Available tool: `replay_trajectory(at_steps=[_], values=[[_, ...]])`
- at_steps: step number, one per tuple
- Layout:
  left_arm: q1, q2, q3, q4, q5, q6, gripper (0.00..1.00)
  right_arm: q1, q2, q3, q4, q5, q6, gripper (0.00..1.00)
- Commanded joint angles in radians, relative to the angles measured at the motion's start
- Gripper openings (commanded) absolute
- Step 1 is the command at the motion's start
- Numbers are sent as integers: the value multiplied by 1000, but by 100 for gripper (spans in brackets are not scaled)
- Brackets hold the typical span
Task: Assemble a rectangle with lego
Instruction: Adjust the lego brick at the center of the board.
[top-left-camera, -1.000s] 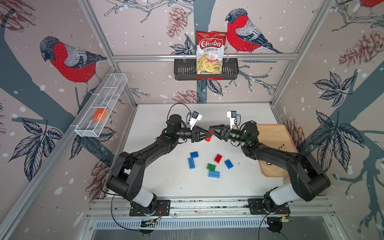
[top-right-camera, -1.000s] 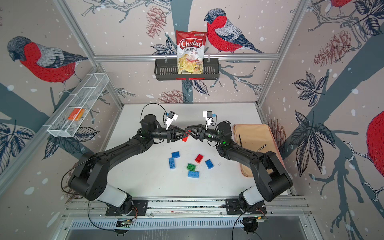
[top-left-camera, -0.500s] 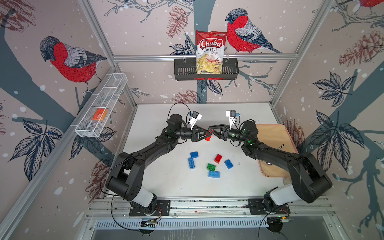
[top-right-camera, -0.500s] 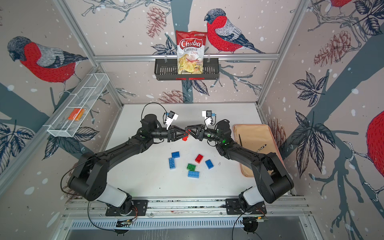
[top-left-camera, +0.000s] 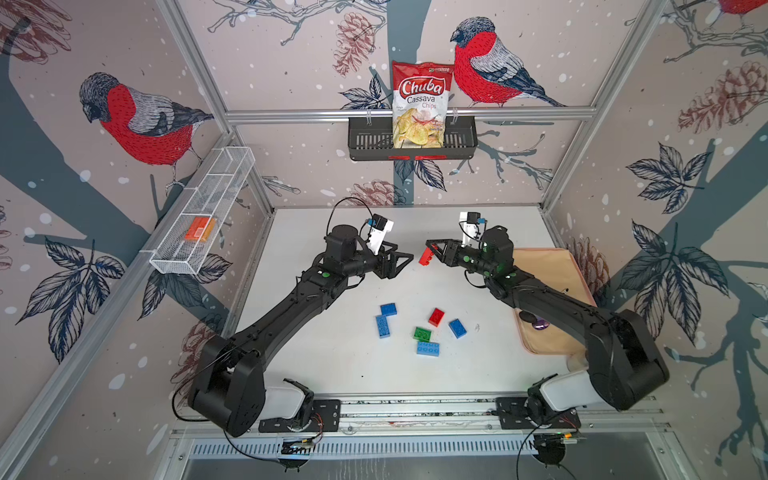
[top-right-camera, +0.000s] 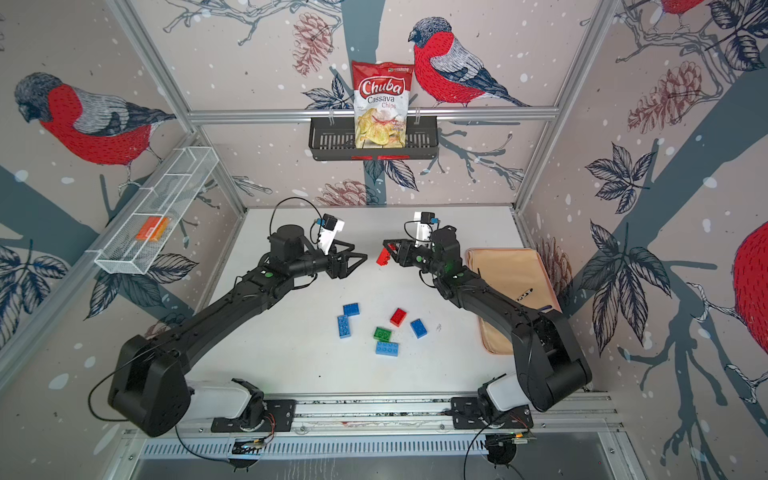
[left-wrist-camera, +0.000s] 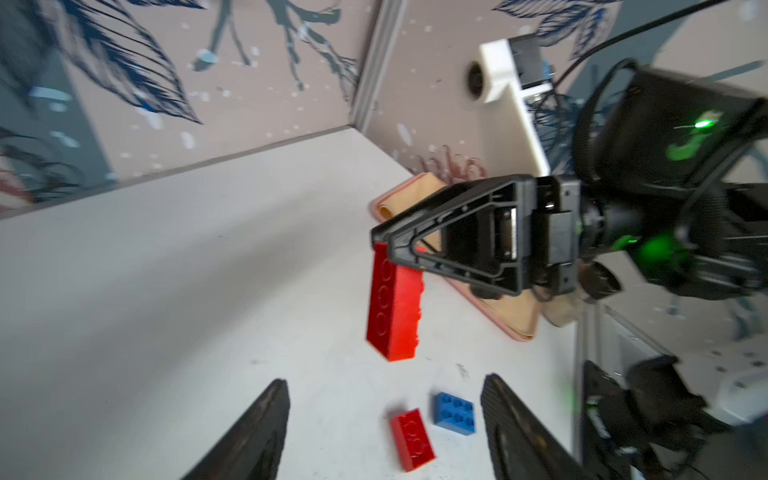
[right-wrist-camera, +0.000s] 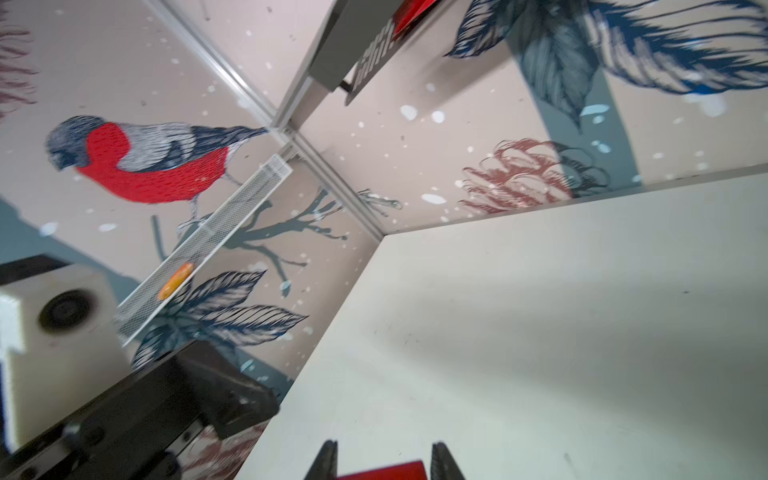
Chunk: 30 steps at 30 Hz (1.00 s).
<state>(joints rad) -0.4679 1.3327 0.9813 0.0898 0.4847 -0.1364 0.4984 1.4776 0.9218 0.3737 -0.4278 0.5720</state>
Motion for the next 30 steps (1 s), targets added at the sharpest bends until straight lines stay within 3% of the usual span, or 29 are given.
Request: replay_trajectory(at_steps=[1, 4, 7, 12, 21, 30], values=[[-31, -30, 6, -94, -426, 131, 72, -6, 52, 85, -331, 225, -87, 38], [-89, -56, -41, -66, -590, 229, 72, -6, 130, 170, -513, 325, -118, 38], [-134, -78, -120, 26, -670, 275, 74, -6, 212, 227, -628, 366, -130, 37], [-150, -105, -204, 127, -631, 294, 75, 18, 325, 317, -736, 388, -160, 37], [-159, -60, -173, 91, -611, 284, 76, 99, 494, 465, -869, 503, -201, 38], [-160, -48, -168, 85, -614, 281, 76, 100, 523, 468, -840, 505, -189, 52]])
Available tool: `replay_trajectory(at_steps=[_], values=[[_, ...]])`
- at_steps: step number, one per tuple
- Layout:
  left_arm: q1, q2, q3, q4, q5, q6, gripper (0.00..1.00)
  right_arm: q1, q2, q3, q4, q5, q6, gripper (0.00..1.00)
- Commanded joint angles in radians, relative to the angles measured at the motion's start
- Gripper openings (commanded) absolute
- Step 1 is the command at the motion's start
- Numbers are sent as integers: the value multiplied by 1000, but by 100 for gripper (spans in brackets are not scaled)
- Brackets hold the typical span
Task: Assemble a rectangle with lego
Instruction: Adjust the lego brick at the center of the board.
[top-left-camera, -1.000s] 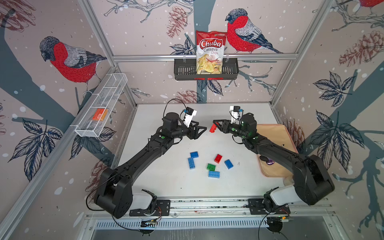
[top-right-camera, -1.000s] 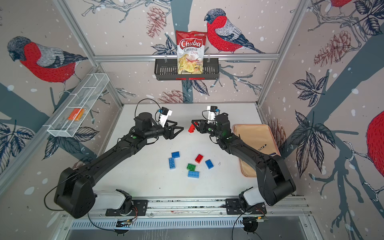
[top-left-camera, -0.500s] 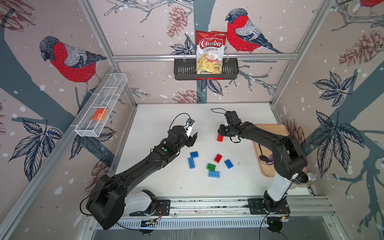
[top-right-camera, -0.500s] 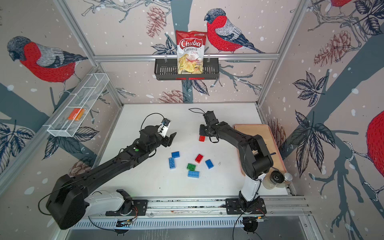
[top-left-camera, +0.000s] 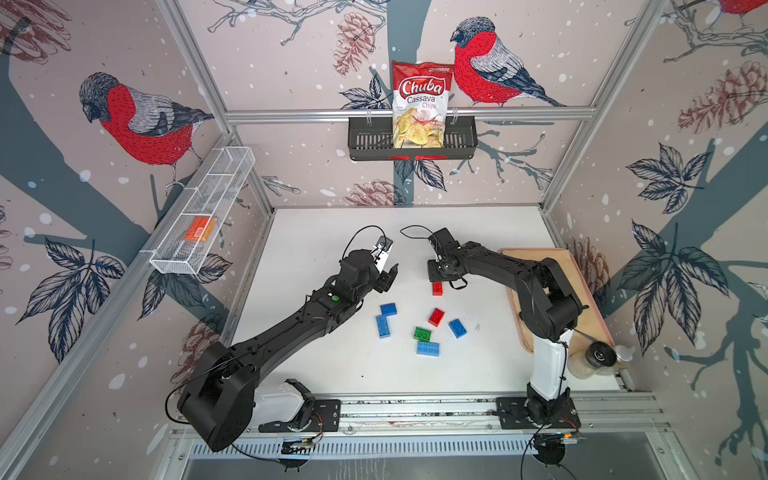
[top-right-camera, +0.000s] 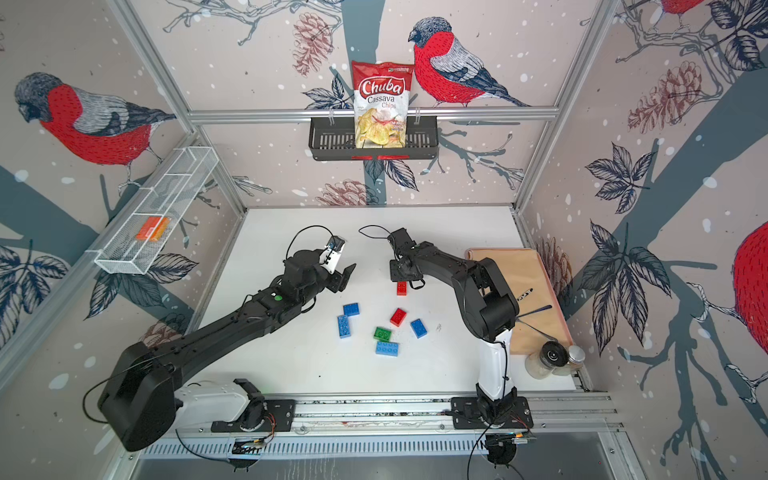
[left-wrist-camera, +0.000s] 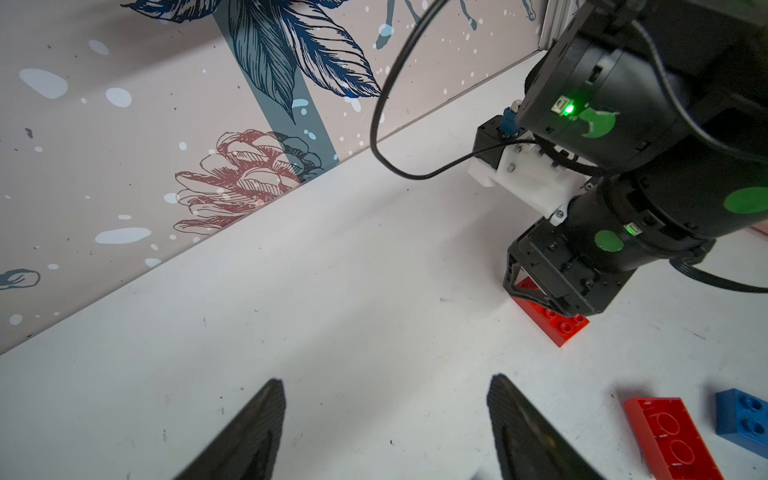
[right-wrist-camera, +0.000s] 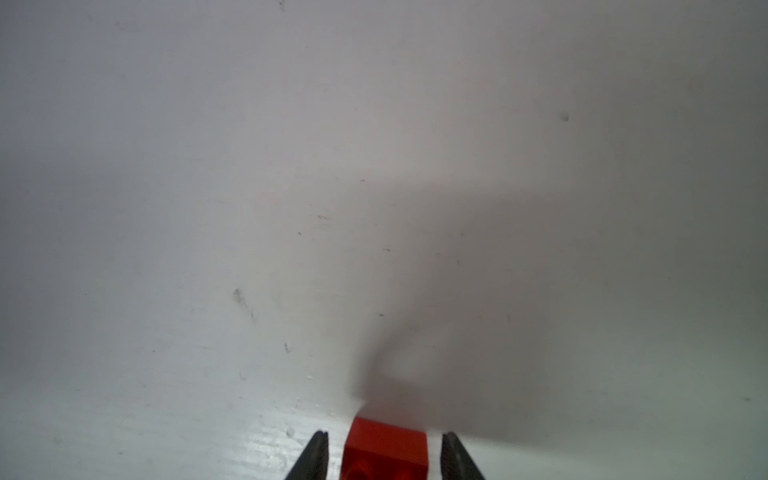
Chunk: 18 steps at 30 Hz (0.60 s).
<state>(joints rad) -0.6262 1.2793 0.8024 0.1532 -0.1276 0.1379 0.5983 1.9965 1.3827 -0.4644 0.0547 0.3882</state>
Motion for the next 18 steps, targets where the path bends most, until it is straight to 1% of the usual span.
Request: replay_trajectory(at_steps=[1, 4, 5, 6, 7, 9, 12, 14, 16, 18], values=[[-1, 6, 12, 19, -1, 5, 76, -2, 4, 6, 3, 23, -4, 55], [-1, 16, 23, 2, 9, -2, 79, -2, -14, -9, 27, 23, -1, 63], [-1, 22, 28, -6, 10, -11, 84, -3, -30, -20, 46, 19, -2, 64], [-1, 28, 31, -10, 2, -20, 92, -3, -48, -34, 66, 14, -3, 66], [-1, 36, 34, -13, -3, -30, 97, -6, -78, -55, 93, 8, -5, 68], [-1, 51, 39, -15, -14, -49, 97, -13, -146, -105, 158, -8, -7, 70], [-1, 75, 40, -10, -61, -123, 97, -44, -270, -202, 266, -32, 18, 71], [-2, 92, 46, -27, -48, -170, 97, -87, -359, -278, 338, -50, 56, 71], [-25, 117, 71, -68, 5, -160, 97, -146, -432, -355, 398, -78, 102, 72], [-86, 160, 113, -120, -26, -113, 96, -227, -493, -427, 446, -141, 151, 73]])
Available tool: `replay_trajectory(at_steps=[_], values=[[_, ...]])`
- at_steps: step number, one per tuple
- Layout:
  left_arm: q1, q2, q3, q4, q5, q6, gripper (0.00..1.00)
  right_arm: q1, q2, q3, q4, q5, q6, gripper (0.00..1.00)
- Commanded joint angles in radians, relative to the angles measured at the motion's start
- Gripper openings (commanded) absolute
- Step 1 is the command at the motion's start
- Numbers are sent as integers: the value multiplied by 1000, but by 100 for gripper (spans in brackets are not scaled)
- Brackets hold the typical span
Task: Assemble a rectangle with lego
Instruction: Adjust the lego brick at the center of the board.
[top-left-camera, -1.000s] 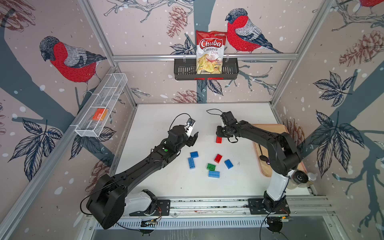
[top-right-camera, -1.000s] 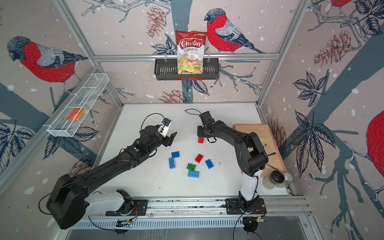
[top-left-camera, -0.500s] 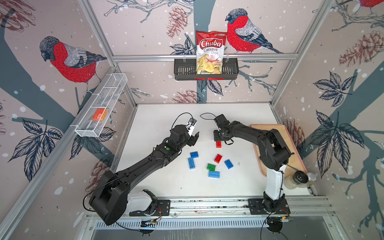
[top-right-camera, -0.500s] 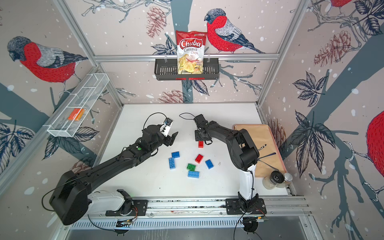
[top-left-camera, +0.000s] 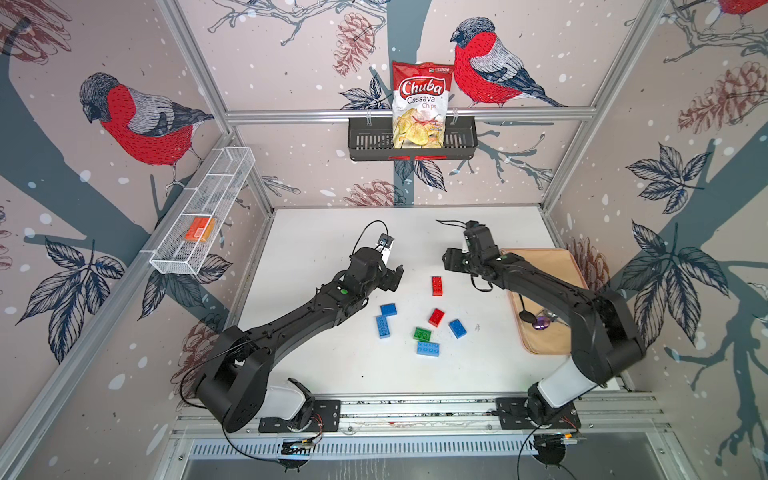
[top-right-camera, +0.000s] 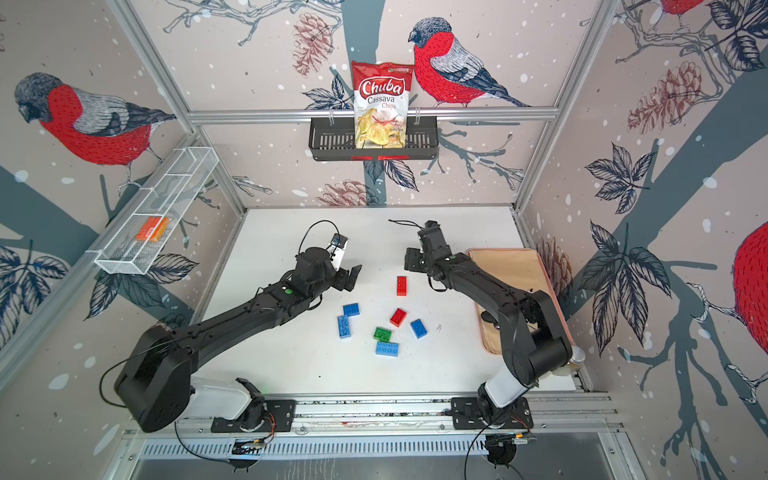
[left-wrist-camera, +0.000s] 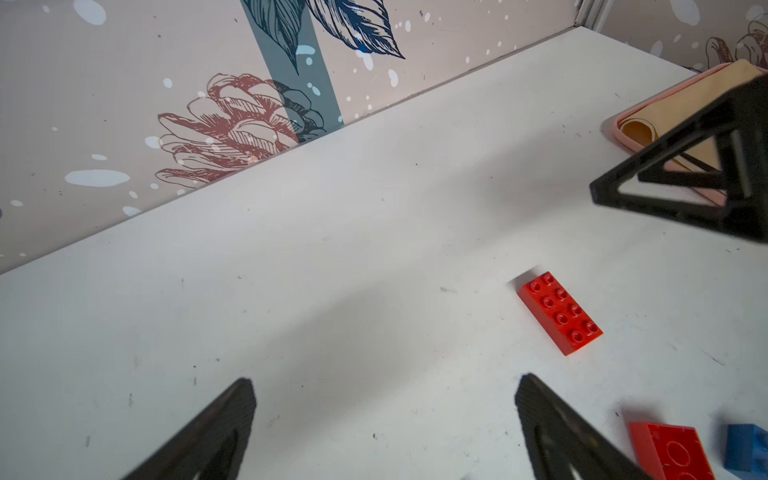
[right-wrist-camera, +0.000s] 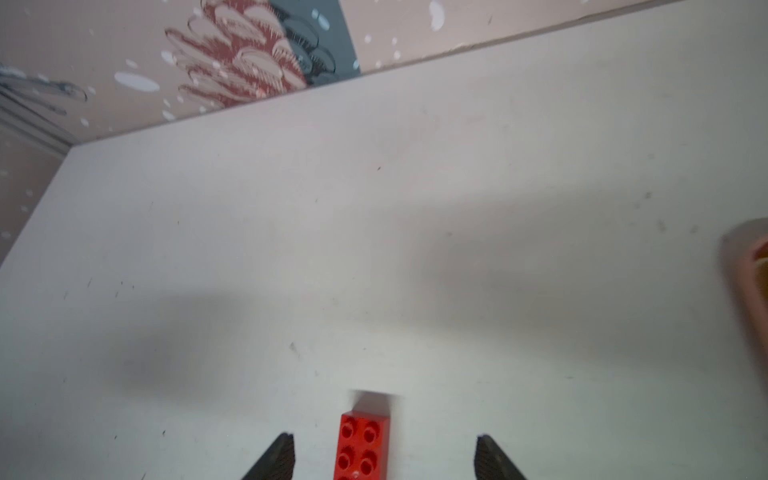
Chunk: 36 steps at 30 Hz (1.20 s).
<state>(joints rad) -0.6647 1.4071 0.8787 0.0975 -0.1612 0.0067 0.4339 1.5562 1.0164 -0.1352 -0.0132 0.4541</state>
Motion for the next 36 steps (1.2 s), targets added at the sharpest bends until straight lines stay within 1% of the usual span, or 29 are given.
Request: replay_trajectory(at_steps=[1, 3, 6, 9, 15, 17, 20, 24, 32, 34, 36], values=[[-80, 62, 63, -97, 3, 48, 96, -107, -78, -96, 138, -111, 109, 72], [-116, 120, 113, -158, 30, 66, 96, -177, -104, -147, 160, -159, 138, 72], [-146, 212, 201, -232, 143, 73, 92, -243, -116, -184, 147, -183, 147, 72], [-189, 295, 261, -284, 210, 99, 89, -271, -131, -216, 141, -180, 144, 72], [-263, 430, 375, -416, 258, 124, 86, -285, -150, -243, 157, -175, 136, 72], [-283, 457, 394, -442, 259, 110, 85, -285, -145, -245, 163, -180, 139, 72], [-300, 481, 400, -455, 228, 69, 84, -285, -134, -248, 173, -192, 142, 72], [-310, 512, 404, -454, 190, 30, 78, -284, -125, -250, 184, -204, 147, 72], [-314, 572, 437, -473, 175, 13, 60, -284, -138, -255, 183, -202, 145, 72], [-315, 580, 440, -474, 177, 10, 57, -284, -138, -256, 184, -204, 144, 72], [-315, 583, 439, -472, 185, 9, 51, -284, -138, -257, 184, -203, 146, 72]])
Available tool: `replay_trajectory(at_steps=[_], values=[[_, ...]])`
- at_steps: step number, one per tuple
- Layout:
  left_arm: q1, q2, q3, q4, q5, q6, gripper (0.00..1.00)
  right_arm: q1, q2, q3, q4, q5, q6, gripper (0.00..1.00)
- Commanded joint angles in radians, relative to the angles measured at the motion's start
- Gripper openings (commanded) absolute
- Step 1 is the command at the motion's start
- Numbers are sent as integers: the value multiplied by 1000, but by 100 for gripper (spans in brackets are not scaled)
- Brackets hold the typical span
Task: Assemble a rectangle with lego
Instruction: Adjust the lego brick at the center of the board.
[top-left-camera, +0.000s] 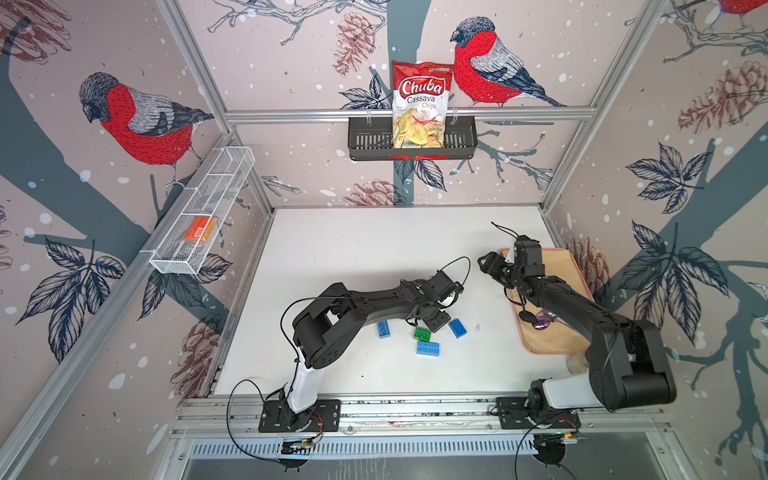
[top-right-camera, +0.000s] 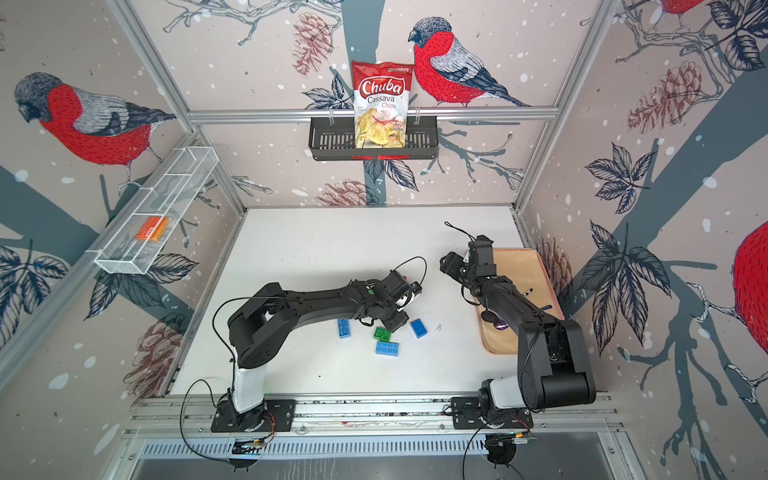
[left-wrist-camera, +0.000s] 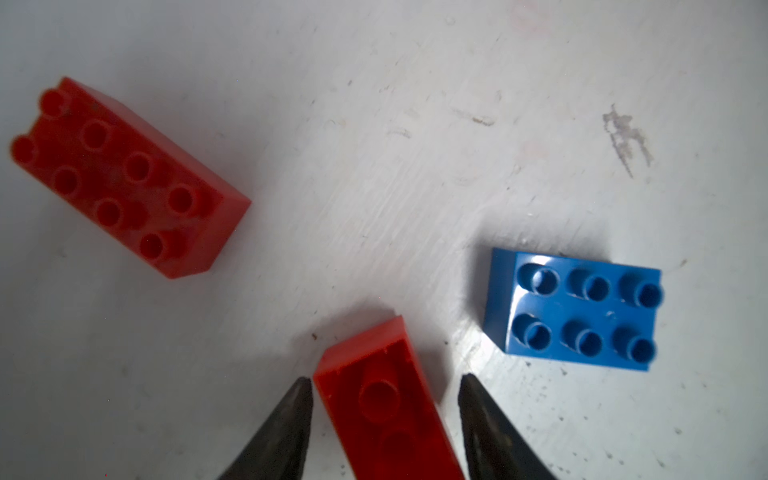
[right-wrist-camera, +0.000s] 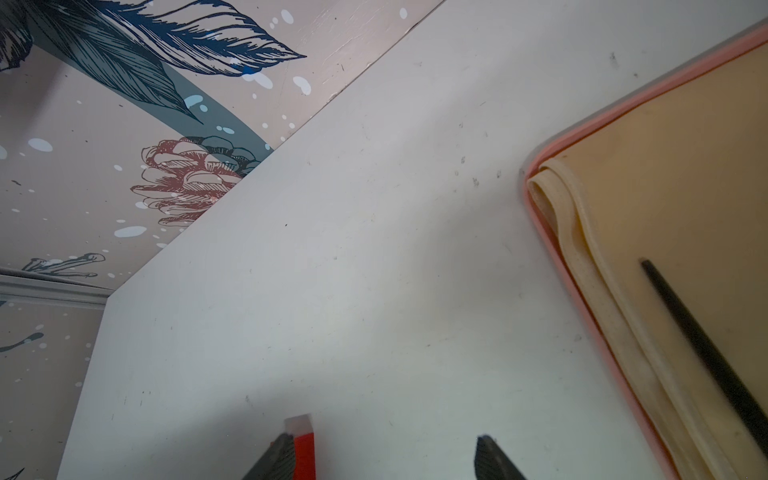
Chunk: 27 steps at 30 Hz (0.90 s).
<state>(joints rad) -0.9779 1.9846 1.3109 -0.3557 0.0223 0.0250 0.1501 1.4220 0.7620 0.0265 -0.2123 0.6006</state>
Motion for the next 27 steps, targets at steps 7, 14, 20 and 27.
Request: replay_trajectory(at_steps=[7, 14, 20, 27], values=[[0, -22, -7, 8, 8, -14, 21, 0, -2, -6, 26, -8, -1, 72], [105, -170, -95, 147, 241, -24, 17, 14, -18, -14, 82, -118, -12, 72], [314, -431, -276, 385, 536, -67, 10, 44, -61, -50, 319, -399, 43, 71], [457, -587, -351, 545, 793, -149, 9, 155, -162, -84, 511, -510, 12, 71]])
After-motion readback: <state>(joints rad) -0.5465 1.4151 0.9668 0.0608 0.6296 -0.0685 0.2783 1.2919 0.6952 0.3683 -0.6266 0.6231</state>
